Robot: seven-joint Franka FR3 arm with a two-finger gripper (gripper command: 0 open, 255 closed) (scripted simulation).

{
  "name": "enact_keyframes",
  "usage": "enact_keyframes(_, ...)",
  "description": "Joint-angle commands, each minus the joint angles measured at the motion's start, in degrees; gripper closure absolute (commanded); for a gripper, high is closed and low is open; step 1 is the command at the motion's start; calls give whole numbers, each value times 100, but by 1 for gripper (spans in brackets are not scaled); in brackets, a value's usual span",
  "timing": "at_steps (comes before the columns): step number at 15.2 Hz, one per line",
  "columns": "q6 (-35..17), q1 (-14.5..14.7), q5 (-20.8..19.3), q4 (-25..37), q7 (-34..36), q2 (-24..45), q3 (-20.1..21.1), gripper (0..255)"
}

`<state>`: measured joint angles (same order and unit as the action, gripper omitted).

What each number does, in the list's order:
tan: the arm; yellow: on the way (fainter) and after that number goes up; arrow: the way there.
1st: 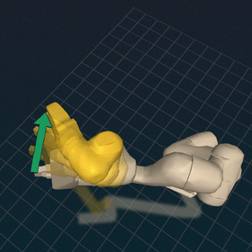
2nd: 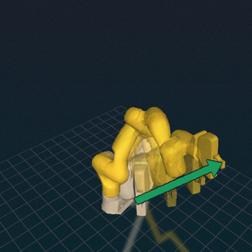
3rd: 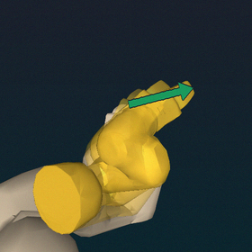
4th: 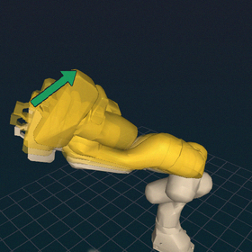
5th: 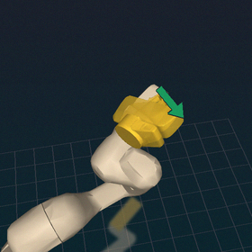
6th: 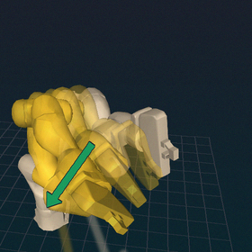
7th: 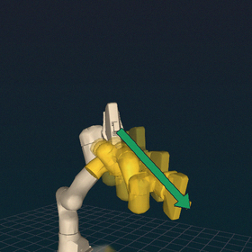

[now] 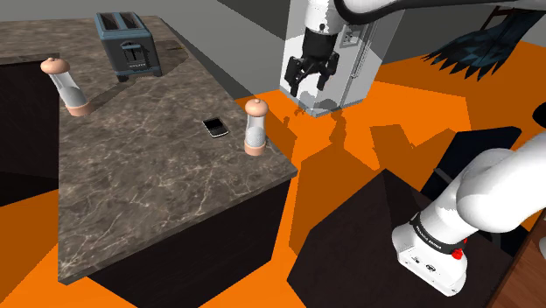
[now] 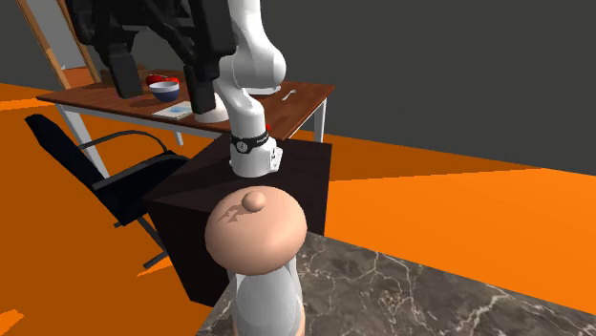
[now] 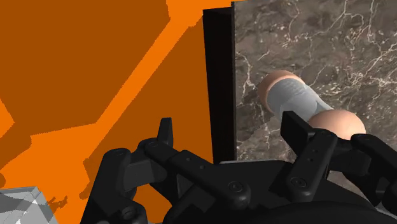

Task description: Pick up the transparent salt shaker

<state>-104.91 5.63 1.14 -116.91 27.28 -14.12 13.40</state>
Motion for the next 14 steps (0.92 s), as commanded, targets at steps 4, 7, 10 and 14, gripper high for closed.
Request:
enact_keyframes(4, -135, 120, -176, 856, 507, 939, 297, 0)
enact_keyframes(7, -134, 238, -355, 1487, 827, 1554, 447, 0)
enact_keyframes(10, -66, 399, -575, 2209, 1134, 2204, 561, 0)
enact_keyframes(14, -281, 424, -610, 2085, 1181, 2295, 560, 0)
